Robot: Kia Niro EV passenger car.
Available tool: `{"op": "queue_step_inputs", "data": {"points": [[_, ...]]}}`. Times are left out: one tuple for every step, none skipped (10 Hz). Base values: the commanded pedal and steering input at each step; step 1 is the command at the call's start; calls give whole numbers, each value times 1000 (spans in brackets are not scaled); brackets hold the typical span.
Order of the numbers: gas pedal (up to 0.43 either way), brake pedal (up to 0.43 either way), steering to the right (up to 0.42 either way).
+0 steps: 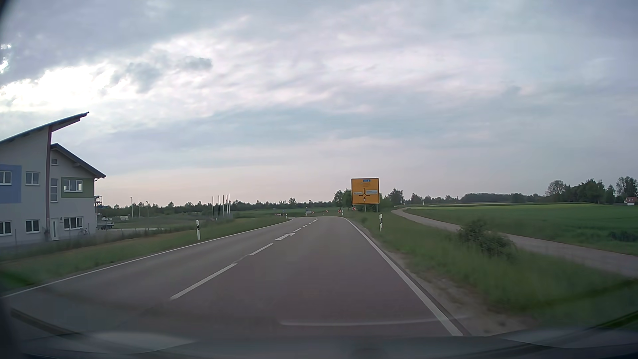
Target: Follow the waypoints while adhering to traffic rules and regulations
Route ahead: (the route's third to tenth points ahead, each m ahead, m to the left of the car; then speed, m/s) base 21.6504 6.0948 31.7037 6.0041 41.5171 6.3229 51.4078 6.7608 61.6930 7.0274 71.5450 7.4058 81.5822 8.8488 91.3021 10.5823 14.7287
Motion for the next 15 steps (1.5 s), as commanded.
{"op": "queue_step_inputs", "data": {"points": [[98, 0, 0], [98, 0, 0], [98, 0, 0], [98, 0, 0], [98, 0, 0], [98, 0, 0], [98, 0, 0], [87, 0, 0], [87, 0, 0], [87, 0, 0], [79, 0, 0], [59, 0, 0], [59, 0, -1], [39, 0, -2], [28, 0, -3]]}}
